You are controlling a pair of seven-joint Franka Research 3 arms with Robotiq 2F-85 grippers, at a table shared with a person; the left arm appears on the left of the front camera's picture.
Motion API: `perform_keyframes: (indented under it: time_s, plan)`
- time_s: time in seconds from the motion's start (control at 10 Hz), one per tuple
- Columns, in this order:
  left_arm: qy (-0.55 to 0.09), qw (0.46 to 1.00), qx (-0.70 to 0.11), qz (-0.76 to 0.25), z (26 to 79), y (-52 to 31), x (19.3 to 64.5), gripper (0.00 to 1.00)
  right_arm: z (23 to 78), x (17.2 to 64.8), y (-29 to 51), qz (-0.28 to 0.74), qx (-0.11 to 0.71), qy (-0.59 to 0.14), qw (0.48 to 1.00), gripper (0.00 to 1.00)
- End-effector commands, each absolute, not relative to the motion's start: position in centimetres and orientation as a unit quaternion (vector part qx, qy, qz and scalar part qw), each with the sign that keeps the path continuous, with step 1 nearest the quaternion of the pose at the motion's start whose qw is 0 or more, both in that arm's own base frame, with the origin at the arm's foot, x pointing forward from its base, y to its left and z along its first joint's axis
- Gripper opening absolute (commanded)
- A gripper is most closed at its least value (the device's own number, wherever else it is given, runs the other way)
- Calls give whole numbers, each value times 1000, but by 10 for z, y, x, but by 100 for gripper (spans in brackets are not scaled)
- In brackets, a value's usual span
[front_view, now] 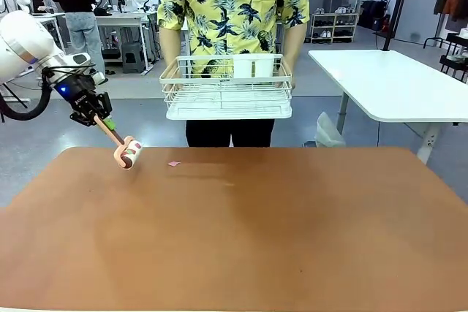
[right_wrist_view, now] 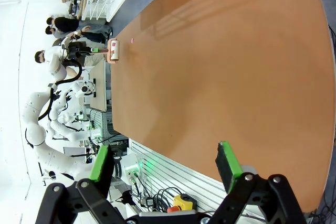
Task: Clean the table.
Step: Clean the table with the Lint Roller when the human lifts the Dish drying rack.
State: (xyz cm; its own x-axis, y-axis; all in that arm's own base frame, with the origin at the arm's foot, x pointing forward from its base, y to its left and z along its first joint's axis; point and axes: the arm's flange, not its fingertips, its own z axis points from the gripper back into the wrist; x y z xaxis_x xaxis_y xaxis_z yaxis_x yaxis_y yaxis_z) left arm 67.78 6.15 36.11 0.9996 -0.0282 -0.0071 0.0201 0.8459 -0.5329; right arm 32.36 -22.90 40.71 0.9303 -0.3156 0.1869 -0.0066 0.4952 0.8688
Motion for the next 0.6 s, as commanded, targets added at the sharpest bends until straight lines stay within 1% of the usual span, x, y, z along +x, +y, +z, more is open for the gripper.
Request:
perform_keyframes:
  time_s: [0.0,0.3,0.5]
  plan:
    - [9,960,-280,4,355,58,685,22,410,323,-228,-90,499,-168,846,100]
    - [16,958,-287,15,336,51,690,22,410,323,-228,-90,499,-168,846,100]
    - [25,955,-295,15,314,37,683,22,410,323,-228,-90,499,-168,846,100]
